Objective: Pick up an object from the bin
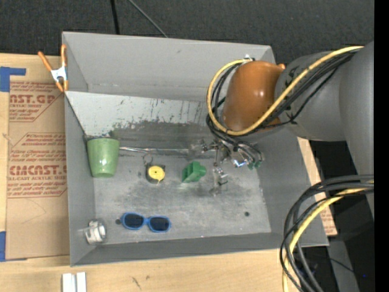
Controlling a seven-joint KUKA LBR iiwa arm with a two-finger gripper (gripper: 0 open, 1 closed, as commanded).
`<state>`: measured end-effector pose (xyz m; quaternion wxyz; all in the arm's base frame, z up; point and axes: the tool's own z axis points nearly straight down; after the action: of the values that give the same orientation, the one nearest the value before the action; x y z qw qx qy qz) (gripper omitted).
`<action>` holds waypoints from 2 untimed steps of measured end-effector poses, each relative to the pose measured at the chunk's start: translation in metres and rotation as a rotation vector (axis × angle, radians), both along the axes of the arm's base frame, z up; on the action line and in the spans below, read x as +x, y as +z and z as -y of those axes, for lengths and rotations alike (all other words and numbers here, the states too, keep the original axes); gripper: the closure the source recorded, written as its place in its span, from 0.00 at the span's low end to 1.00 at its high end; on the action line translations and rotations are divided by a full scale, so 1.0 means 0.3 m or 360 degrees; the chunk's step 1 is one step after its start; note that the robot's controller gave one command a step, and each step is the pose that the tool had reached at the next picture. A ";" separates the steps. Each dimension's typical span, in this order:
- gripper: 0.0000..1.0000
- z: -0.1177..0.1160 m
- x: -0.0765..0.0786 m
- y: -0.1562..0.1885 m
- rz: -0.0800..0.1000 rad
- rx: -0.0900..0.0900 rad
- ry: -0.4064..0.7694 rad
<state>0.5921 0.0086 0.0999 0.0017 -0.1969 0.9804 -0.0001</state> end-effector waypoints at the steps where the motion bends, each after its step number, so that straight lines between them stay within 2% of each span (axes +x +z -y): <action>1: 0.00 -0.064 -0.017 -0.102 -0.0003 0.0000 0.0288; 2: 0.00 -0.064 -0.016 -0.102 -0.0001 0.0001 0.0285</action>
Offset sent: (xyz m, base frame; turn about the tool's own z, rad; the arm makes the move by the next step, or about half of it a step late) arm -0.0051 0.0182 -0.0299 -0.1814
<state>0.5874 0.0278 0.0693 0.0015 -0.2838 0.9589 0.0004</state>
